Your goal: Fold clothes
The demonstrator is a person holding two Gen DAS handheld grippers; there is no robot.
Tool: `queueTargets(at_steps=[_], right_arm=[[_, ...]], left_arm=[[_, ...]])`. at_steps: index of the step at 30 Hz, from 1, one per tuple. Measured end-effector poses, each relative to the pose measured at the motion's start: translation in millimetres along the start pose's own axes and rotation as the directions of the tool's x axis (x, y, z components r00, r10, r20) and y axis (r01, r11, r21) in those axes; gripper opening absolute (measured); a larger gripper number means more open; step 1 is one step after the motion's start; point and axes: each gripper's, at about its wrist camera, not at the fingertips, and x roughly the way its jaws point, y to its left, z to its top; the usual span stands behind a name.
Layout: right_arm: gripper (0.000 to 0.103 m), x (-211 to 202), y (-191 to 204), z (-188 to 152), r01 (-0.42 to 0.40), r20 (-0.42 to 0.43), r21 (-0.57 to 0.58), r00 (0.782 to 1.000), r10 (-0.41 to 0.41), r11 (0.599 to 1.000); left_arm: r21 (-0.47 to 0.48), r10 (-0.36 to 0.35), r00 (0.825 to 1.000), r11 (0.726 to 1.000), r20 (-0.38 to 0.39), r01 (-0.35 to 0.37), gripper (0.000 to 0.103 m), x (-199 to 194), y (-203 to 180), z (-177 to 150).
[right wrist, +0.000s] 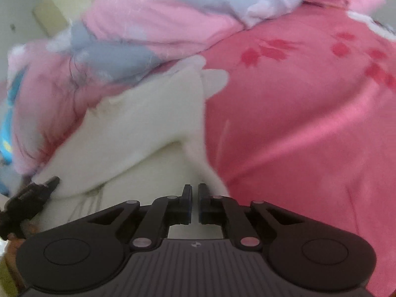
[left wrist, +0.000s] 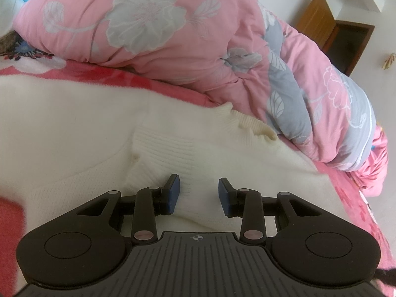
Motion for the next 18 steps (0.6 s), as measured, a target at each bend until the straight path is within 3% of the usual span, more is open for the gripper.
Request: queueTargets(at_steps=[3, 6, 8, 11, 15, 18], right_arm=[[0.005, -36, -23, -22, -0.003, 0.014, 0.070, 1.000, 0.002, 0.998], [0.010, -70, -30, -41, 0.052, -0.006, 0.063, 0.999, -0.052, 0.997], [0.010, -87, -25, -47, 0.026, 0.004, 0.058, 1.000, -0.027, 0.998], [0.010, -93, -6, -51, -0.049, 0.022, 0.003, 0.999, 0.049, 0.999], [0.010, -81, 13, -67, -0.058, -0.055, -0.108, 0.997, 0.052, 0.992], [0.010, -94, 6, -88, -0.049, -0.095, -0.134, 0.995, 0.036, 0.990]], left_arm=[[-0.002, -0.002, 1.000, 1.000, 0.000, 0.002, 0.035, 0, 0, 0], [-0.007, -0.004, 1.000, 1.000, 0.001, 0.004, 0.035, 0, 1, 0], [-0.009, -0.005, 1.000, 1.000, 0.001, 0.005, 0.035, 0, 1, 0], [-0.012, -0.007, 1.000, 1.000, 0.001, 0.007, 0.035, -1, 1, 0], [-0.024, -0.016, 1.000, 1.000, 0.002, 0.016, 0.035, -1, 3, 0], [-0.033, -0.021, 1.000, 0.999, 0.003, 0.021, 0.035, -2, 4, 0]])
